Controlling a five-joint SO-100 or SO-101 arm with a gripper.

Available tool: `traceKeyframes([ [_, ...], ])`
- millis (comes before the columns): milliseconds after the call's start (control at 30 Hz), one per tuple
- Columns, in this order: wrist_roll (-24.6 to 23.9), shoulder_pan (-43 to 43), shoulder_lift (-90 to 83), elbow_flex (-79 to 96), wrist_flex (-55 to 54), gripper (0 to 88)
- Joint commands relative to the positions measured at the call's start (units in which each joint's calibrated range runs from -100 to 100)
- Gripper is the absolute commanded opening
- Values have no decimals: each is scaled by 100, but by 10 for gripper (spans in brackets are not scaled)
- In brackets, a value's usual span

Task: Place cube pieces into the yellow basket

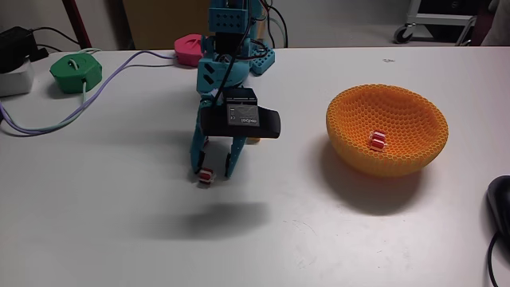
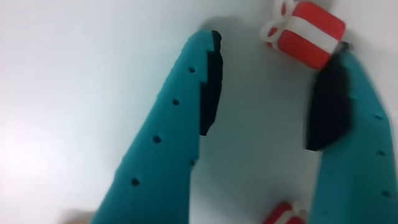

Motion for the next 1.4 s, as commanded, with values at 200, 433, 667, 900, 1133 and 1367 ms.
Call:
traceKeyframes([
  [200, 156, 11, 246, -729, -252, 104],
  [433, 190, -119, 47, -796, -495, 11],
  [667, -54, -446, -436, -738, 113, 288],
  [900, -127, -446, 113, -912, 44, 336],
  [1133, -161, -436, 672, -1268, -17, 317],
  [1367, -127, -343, 985, -1451, -87, 82],
])
